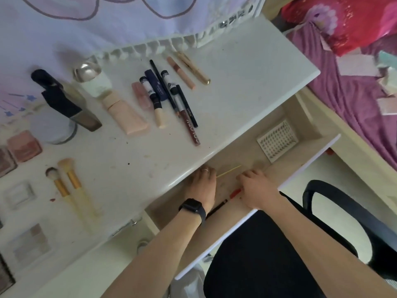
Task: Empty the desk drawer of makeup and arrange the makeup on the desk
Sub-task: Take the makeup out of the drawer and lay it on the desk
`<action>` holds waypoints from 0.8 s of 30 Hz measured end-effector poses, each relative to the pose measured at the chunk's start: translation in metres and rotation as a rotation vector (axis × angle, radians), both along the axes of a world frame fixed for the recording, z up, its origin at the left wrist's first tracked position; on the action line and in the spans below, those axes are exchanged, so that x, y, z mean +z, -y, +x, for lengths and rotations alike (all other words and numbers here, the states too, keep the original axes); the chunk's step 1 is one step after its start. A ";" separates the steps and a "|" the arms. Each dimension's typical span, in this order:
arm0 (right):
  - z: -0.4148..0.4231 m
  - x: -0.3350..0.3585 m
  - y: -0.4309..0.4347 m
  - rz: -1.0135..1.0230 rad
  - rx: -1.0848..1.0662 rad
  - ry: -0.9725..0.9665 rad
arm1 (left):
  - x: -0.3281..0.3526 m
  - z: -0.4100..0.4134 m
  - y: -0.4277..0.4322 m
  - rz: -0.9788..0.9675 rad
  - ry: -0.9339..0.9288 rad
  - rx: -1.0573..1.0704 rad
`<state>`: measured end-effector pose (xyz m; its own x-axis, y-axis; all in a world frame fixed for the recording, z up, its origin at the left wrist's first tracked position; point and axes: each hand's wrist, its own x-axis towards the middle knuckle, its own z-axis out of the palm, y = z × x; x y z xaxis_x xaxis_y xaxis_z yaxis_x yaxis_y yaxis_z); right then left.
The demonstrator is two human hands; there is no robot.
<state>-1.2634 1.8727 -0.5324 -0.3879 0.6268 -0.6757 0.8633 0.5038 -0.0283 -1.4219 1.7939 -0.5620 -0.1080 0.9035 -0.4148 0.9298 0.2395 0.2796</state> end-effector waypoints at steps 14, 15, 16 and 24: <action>-0.017 -0.015 -0.011 -0.174 0.157 0.272 | 0.004 -0.023 0.044 -0.186 -0.095 0.031; -0.019 -0.015 -0.010 -0.182 0.154 0.272 | 0.005 -0.025 0.051 -0.212 -0.071 0.070; -0.022 -0.015 -0.008 -0.191 0.149 0.261 | 0.007 -0.027 0.056 -0.234 -0.050 0.111; -0.046 -0.022 0.048 -0.267 0.214 0.154 | 0.017 -0.034 0.082 -0.267 0.053 0.260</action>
<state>-1.3095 1.8249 -0.5540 -0.3725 0.3365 -0.8649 0.7436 0.6659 -0.0612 -1.4559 1.7121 -0.5446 -0.2922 0.7080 -0.6429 0.8141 0.5369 0.2213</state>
